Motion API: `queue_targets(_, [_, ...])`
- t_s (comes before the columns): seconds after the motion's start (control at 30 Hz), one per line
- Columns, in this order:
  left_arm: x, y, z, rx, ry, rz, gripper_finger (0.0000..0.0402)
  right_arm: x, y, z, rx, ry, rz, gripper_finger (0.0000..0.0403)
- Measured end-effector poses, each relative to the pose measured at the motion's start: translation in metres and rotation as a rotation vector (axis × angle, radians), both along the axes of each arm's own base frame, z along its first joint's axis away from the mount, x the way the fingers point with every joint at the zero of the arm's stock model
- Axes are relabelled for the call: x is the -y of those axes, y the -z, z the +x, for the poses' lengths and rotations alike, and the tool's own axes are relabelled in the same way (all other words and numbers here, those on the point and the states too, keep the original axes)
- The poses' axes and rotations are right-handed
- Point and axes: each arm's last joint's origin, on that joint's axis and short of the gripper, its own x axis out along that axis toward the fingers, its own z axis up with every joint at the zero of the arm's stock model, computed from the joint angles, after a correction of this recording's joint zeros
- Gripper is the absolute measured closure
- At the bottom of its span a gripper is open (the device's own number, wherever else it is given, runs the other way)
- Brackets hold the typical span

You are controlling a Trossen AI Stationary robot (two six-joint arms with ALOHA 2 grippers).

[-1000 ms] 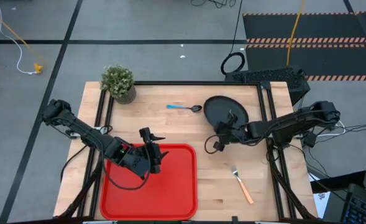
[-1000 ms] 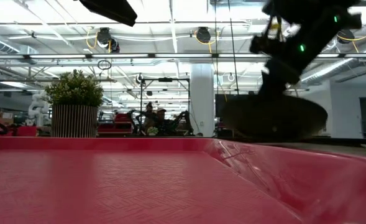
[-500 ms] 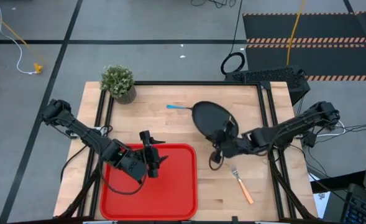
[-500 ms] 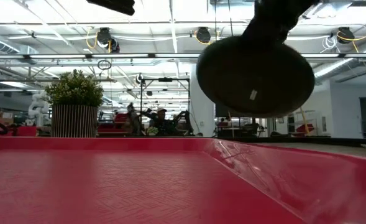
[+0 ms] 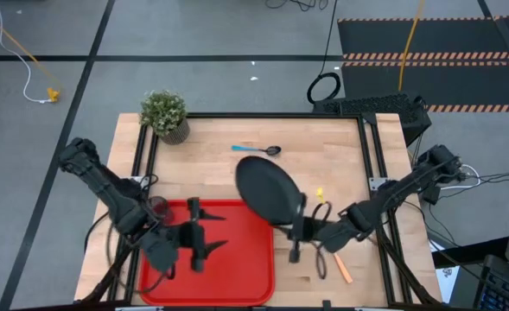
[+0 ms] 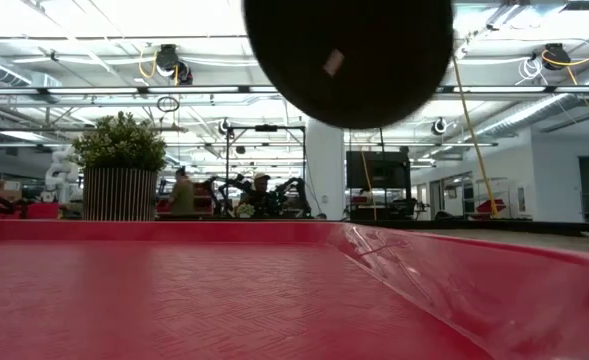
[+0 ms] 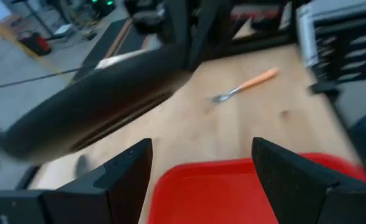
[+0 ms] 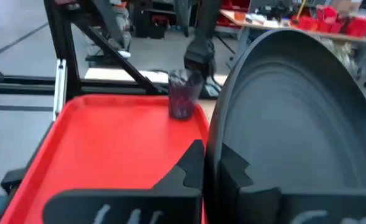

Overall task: Pick and place plate/cup/fork/spoon on tray
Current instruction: Put the black plate on the red serving tray

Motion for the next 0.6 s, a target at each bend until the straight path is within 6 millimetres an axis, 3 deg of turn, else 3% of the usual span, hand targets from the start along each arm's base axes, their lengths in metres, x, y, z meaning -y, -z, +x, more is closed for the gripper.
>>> queue_targets(0.13, [0.023, -0.017, -0.02, 0.033, 0.089, -0.054, 0.0124, -0.018, 0.002, 0.028, -0.027, -0.044, -0.056, 0.0403])
queue_targets(0.3, [0.042, -0.024, -0.044, 0.087, 0.115, -0.029, 0.0124, -0.03, 0.02, 0.061, -0.083, -0.138, -0.086, 0.0403])
queue_targets(0.6, [0.049, -0.03, -0.064, 0.222, -0.049, 0.056, 0.0124, -0.039, 0.061, 0.11, -0.137, -0.234, -0.033, 0.0403])
